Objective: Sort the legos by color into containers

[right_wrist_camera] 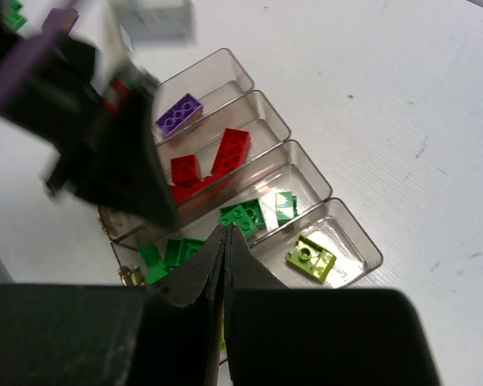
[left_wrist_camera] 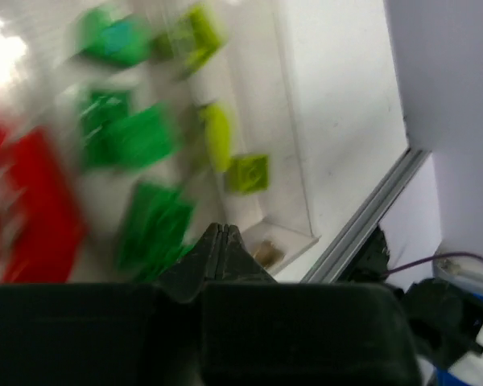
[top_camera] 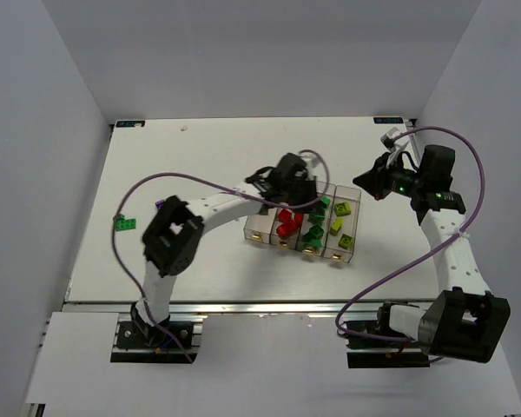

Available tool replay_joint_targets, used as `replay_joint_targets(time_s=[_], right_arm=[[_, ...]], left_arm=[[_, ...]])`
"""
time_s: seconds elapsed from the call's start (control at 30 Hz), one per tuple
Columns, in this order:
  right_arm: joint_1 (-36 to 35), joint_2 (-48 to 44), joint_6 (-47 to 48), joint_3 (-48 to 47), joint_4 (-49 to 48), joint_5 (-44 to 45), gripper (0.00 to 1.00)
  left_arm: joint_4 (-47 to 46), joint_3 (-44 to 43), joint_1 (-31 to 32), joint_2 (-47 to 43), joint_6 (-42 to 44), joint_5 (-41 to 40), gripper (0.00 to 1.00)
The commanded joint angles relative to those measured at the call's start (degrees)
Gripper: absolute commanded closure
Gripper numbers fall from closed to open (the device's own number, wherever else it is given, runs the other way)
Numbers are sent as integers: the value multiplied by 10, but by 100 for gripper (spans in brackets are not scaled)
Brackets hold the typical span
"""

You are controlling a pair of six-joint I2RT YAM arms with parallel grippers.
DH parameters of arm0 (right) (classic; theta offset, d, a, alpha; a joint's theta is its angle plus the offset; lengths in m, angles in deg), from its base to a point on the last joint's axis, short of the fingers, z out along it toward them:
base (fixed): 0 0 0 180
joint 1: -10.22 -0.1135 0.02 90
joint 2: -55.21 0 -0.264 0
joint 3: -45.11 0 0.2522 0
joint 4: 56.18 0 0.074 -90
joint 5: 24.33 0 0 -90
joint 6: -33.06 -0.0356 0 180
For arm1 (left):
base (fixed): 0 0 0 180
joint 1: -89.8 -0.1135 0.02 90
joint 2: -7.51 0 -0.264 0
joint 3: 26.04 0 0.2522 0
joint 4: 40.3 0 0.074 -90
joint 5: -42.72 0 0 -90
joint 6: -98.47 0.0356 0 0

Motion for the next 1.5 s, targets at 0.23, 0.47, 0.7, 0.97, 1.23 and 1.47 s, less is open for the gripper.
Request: replay_joint_targets(time_s=[0.23, 0.47, 0.7, 0.97, 1.23, 1.47], right_arm=[[-24, 40, 100, -9, 64, -78, 85], [-77, 83, 100, -12, 69, -21, 60], [-109, 122, 93, -32, 83, 20, 52], [-111, 120, 93, -21, 81, 28, 52], [-111, 115, 96, -12, 80, 37, 52], [-111, 119, 90, -15, 78, 38, 52]], left_arm=[[105, 318, -323, -378, 2, -127, 80], [216, 322, -462, -364, 64, -231, 31], [193, 272, -474, -272, 95, -247, 29], [195, 216, -474, -174, 127, -254, 29], [219, 185, -474, -171, 121, -311, 29], [225, 220, -475, -177, 129, -355, 26]])
